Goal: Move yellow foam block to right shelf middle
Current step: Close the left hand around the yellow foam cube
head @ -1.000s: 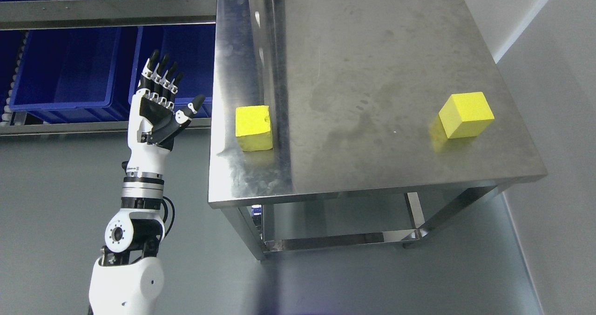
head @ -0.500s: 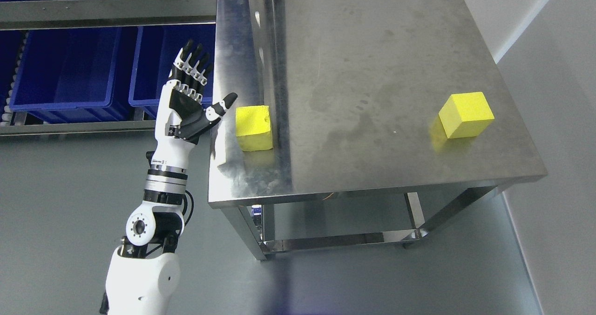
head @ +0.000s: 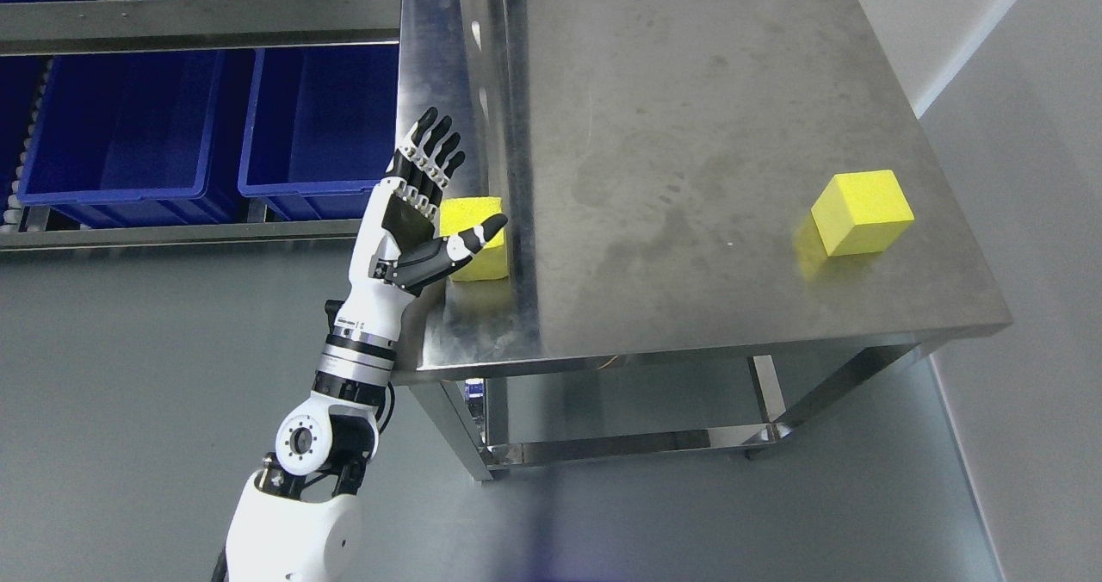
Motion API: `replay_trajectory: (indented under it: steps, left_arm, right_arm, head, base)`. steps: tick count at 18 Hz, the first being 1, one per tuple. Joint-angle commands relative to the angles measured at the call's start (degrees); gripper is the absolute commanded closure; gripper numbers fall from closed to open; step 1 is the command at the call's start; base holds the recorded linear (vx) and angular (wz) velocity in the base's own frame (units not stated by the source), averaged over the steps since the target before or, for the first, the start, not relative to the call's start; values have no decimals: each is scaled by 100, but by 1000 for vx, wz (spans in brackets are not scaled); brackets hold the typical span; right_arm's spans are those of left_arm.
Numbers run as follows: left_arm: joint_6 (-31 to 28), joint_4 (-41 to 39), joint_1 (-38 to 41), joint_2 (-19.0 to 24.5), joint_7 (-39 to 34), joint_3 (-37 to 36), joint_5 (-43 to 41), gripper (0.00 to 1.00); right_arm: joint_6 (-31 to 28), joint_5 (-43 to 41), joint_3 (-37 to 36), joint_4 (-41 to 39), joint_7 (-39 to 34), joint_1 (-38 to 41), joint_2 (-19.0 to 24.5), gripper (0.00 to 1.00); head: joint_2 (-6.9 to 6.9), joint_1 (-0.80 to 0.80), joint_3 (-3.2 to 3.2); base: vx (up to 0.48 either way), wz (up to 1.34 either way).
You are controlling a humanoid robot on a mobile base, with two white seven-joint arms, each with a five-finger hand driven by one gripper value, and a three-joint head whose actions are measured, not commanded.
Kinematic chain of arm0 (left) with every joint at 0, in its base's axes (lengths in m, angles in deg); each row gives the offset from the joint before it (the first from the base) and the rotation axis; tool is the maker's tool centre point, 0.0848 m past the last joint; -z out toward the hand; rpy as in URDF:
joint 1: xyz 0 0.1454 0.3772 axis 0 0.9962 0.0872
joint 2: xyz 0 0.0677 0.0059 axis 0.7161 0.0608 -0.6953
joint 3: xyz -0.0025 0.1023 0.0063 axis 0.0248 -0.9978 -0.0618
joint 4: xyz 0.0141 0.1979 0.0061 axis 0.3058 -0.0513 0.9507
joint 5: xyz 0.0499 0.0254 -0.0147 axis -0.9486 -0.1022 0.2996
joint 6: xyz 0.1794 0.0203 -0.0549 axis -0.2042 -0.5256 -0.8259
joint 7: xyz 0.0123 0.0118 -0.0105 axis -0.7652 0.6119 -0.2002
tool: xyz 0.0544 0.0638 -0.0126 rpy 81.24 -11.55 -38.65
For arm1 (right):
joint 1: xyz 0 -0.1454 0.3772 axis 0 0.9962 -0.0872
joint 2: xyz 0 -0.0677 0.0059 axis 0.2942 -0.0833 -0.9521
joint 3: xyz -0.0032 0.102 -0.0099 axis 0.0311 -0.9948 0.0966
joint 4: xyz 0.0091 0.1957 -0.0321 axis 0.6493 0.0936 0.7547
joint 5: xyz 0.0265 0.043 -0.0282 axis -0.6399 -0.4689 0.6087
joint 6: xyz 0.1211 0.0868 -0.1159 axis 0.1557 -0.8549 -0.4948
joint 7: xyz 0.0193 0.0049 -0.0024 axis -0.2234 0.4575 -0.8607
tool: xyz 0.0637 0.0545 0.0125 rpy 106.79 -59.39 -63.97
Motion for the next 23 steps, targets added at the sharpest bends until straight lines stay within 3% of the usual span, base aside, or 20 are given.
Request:
replay_trajectory:
  steps: [1,5,8,11,15,18,23]
  left_arm:
    - [-221,-117,185,100,-4,-314,-558,3]
    - [-257,-109,19,100,39,-173,-665,1]
    - [-301,-109,-218,100,57,-164,-1481,1]
    - [-783,-109,-438,100,171,-181,-1782,1]
    - [-969,-109,-483,351,698,-225,-1878,1]
    - [-969,-91,-676,623,900,-357,-2605,0]
    - [-969,-74,-597,571,927,-445,-3355,0]
  right_arm:
    - [-4,18,0,-100,-3,9,-100,0]
    - [-4,18,0,-100,-3,9,-100,0]
    - [-4,18,0,-100,-3,9,-100,0]
    - [-4,18,0,-100,-3,9,-100,0]
    - [-4,18,0,-100,-3,9,-100,0]
    - [-4,18,0,-100,-3,9,-100,0]
    - [-4,18,0,-100,-3,9,-100,0]
  head:
    - [0,0,0]
    - [0,0,0]
    - [0,0,0]
    - [0,0,0]
    - [0,0,0]
    - [0,0,0]
    - [0,0,0]
  base:
    - [0,0]
    - [0,0]
    - [0,0]
    - [0,0]
    - [0,0]
    - [0,0]
    - [0,0]
